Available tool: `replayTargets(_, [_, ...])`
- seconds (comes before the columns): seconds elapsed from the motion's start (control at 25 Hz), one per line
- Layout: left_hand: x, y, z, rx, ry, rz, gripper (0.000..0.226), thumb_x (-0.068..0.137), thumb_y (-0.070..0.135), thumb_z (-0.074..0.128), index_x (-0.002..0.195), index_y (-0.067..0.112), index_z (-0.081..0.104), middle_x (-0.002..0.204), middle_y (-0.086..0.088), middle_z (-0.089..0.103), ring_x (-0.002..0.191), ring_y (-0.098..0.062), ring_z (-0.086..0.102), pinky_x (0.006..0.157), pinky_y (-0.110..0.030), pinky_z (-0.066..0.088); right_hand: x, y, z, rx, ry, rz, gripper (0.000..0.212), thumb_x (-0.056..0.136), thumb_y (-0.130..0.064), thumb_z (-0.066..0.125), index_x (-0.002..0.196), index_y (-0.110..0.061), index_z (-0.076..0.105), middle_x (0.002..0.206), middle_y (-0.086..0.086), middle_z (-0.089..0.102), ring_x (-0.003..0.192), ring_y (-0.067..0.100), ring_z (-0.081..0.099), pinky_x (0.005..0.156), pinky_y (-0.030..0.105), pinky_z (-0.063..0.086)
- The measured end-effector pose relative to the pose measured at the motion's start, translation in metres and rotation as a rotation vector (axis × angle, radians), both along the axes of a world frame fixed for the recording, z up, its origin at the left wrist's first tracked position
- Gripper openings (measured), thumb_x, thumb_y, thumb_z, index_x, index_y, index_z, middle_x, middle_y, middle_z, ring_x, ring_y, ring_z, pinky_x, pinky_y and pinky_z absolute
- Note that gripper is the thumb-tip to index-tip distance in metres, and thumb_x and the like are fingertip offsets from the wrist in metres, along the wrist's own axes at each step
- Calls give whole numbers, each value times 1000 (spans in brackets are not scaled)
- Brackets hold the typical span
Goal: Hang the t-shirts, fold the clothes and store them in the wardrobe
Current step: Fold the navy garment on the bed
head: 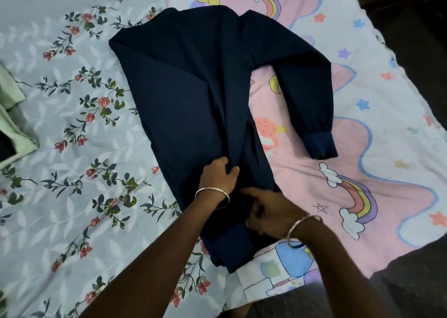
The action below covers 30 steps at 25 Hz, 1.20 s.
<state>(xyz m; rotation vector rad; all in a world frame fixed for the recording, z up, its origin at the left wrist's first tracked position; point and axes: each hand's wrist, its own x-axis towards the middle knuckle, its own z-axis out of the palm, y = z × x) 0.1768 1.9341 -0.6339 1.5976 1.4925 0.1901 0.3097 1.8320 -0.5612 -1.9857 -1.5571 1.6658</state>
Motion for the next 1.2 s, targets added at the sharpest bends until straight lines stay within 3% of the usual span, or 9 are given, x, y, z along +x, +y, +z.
replayTargets(0.12, [-5,14,11,-47,-10,-23,39,80,57,67,68,21,57,60,1,64,61,-23,67,62,-35,56,18,39,10,52,112,-428,14,94,-8,64,107,-11,70,67,6,64,44,8,56,48,20,50])
replayTargets(0.28, [-17,63,33,102,-264,168,27,89,44,66,76,20,66,62,1,68,62,-18,68,68,-42,58,38,108,4,209,233,-922,4,94,-11,66,94,-11,71,74,5,65,66,16,60,55,23,53])
replayTargets(0.4, [-25,123,39,325,-252,156,15,92,27,64,80,18,66,72,5,68,69,-12,65,72,-40,56,47,164,-9,185,352,-1129,7,93,-18,68,98,-13,70,92,4,67,89,21,62,67,26,54])
replayTargets(0.56, [-32,201,27,562,-72,-14,18,91,27,55,105,22,66,108,4,67,104,-20,62,95,-46,48,61,232,-19,40,573,-1279,49,91,-33,70,132,-10,56,119,5,63,104,19,64,89,32,55])
replayTargets(0.72, [-30,266,14,595,159,-240,43,102,37,46,143,25,46,157,1,37,149,-21,24,121,-51,12,69,288,-19,44,823,-1492,31,86,-35,73,104,-11,64,100,6,72,97,24,67,87,39,56])
replayTargets(0.8, [-23,287,9,593,204,-356,53,103,48,36,153,30,31,163,3,23,153,-20,10,122,-53,3,69,304,-15,182,924,-1477,20,81,-29,77,92,-13,71,89,7,73,96,26,66,83,39,59])
replayTargets(0.92, [-16,312,-1,549,341,-562,63,100,61,24,157,36,13,167,4,6,154,-19,-2,121,-56,-4,60,321,-7,256,1016,-1298,30,87,-25,71,112,-8,73,116,14,70,107,30,65,99,46,54])
replayTargets(1.08, [-14,339,-15,342,419,-730,64,101,61,21,157,37,2,166,5,-8,153,-17,-9,119,-58,-8,35,342,11,352,1032,-1138,40,87,-8,65,125,4,64,121,19,68,111,34,66,99,45,54])
replayTargets(1.2, [-7,351,1,5,-74,-386,49,107,43,30,151,21,37,159,-10,33,148,-28,27,118,-54,20,-6,351,20,566,759,-1024,28,81,6,71,108,-2,70,107,9,73,103,26,69,93,35,56])
